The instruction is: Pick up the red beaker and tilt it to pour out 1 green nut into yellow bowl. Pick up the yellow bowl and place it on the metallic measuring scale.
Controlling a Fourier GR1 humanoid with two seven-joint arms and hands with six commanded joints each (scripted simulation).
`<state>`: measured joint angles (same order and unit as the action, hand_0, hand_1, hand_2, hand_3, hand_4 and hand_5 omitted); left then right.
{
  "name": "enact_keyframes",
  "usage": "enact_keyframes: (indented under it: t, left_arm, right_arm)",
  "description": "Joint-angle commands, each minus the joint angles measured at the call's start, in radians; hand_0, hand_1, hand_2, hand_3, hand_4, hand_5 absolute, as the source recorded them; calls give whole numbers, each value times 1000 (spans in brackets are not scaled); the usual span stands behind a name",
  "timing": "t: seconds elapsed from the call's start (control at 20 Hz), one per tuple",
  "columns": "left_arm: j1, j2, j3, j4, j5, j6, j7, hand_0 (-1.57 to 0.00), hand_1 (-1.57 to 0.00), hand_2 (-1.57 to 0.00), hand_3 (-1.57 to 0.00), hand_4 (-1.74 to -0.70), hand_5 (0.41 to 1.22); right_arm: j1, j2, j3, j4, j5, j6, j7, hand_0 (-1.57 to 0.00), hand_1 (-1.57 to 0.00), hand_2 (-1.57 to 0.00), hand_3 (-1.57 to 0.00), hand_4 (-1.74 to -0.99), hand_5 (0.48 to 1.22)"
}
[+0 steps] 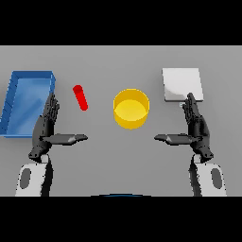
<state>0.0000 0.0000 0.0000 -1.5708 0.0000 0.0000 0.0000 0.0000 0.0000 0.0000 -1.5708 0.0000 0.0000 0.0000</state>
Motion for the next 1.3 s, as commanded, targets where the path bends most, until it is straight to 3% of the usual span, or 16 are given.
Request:
enact_keyframes:
  t: [0.0, 0.25, 0.35, 0.5, 0.65, 0.95, 1.25]
  left_arm:
    - [0, -1, -1, 0, 0, 1, 0, 1, 1, 1, 1, -1141, 660]
    - [3, -6, -8, -2, -7, 3, 4, 1, 1, 1, 1, -1141, 660]
    - [89, 34, -87, -129, -91, -12, -40, 1, 1, 1, 1, -1143, 660]
    - [140, 56, -133, -192, -148, -18, 12, 1, 1, 1, 1, -1138, 660]
    - [115, 67, -131, -202, -145, -24, 74, 1, 1, 1, 1, -1139, 652]
    - [-16, 54, -97, -25, -147, -16, 98, 1, 1, 1, 1, -1158, 645]
    - [-179, 65, -44, 212, -144, -26, 23, 1, 1, 1, 1, -1178, 637]
  right_arm:
    - [-3, -1, -1, 2, -1, -1, 2, 1, 1, 1, 1, -1071, 578]
    - [-29, -13, -13, 16, -8, 3, 12, 1, 1, 1, 1, -1071, 578]
    - [14, -75, 56, -35, 168, -43, -99, 1, 1, 1, 1, -1072, 577]
    - [52, -82, 104, -70, 265, -74, -113, 1, 1, 1, 1, -1071, 581]
    - [52, -90, 100, -99, 227, -39, -100, 1, 1, 1, 1, -1118, 600]
    - [51, -82, 101, -104, 184, -2, -94, 1, 1, 1, 1, -1197, 627]
    - [54, -87, 89, -101, 168, 3, -102, 1, 1, 1, 1, -1229, 626]
